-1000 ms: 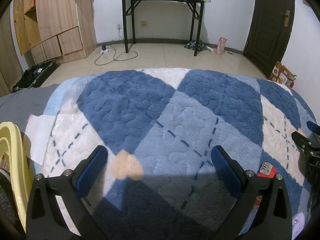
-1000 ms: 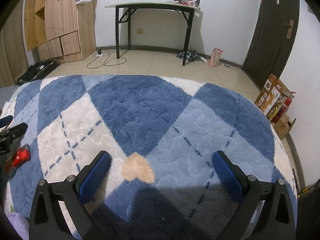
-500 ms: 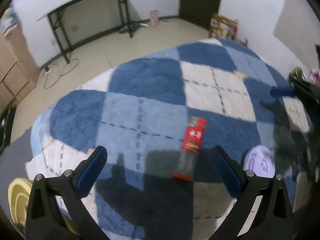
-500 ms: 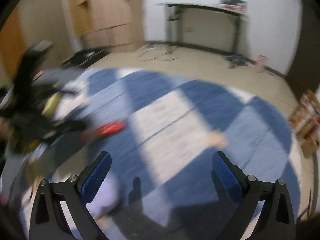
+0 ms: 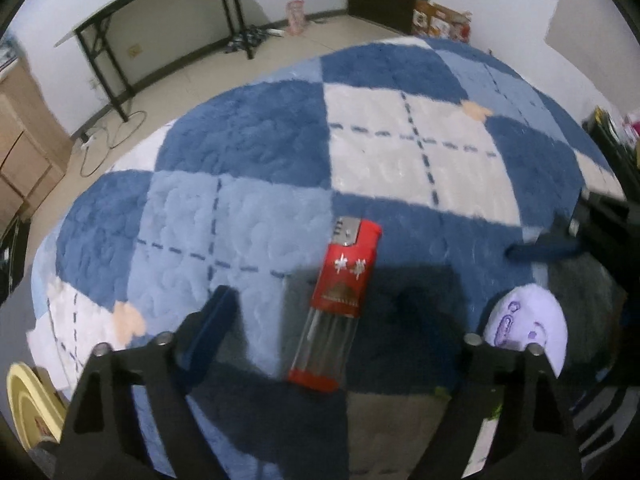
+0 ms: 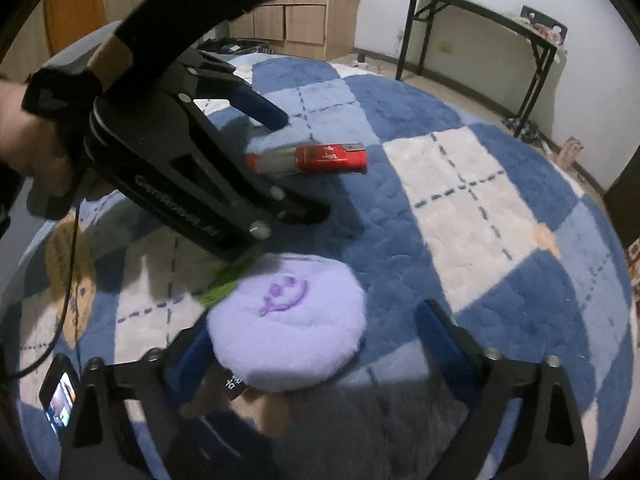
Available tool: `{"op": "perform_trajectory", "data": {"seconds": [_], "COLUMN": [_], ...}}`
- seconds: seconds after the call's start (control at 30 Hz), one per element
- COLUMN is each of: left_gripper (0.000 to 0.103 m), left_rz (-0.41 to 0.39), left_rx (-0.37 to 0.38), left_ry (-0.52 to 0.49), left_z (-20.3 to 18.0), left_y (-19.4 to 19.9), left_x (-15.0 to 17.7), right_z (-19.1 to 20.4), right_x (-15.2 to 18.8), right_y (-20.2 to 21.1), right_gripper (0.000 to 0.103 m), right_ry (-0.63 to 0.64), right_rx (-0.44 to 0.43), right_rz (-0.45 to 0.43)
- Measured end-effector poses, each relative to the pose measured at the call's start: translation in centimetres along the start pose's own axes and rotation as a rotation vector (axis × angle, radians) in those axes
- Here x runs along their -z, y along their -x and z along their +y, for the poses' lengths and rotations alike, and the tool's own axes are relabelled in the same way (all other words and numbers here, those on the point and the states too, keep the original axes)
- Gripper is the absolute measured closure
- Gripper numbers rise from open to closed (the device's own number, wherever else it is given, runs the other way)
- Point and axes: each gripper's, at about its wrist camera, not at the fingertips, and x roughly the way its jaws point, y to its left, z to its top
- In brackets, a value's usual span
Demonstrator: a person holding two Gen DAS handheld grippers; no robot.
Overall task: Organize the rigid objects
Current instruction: 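Grasp the red lighter with the left tool while the right tool grasps the lavender plush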
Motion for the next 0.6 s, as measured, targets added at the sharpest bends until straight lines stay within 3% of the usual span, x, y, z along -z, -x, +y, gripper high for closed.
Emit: {"op": "perform_trajectory", "data": {"seconds": [0.07,0.13,0.17,0.43,0.6], "left_gripper": [0.034,0.068,0.074,0.078,0.079], "left_rz": [-0.015,-0.038,-0.042,-0.022,-0.071], "left_rx": [-0.001,-0.007,-0.002,0.069,0.088], "left_ry": [0.023,0.03,0.038,0.095,0.12], "left_z": [-0.1,-0.3,-0.3,0.8,1.2], "left_y": [0.2,0.8,1.1,0.7,2.5], "left_x": [0.1,0.3,0.3,0.2,0.6], "right_z": [0.9,1.4,1.5,-0.2,-1.2], "right_x": [-0.2,-0.3,-0.2,0.2,-0.1], "right_y": [0.1,0.1,0.2,1.4,1.2], "right_gripper": [0.037,0.043,0.043,0.043,0.043], "right_ry": [0.037,0.061,0.06,0.039,0.012], "right_rx": [-0.016,-0.015,-0.019,-0.008,-0.004], "right_rz": [-0.012,-0.017,-0.02,-0.037,-0.036]}}
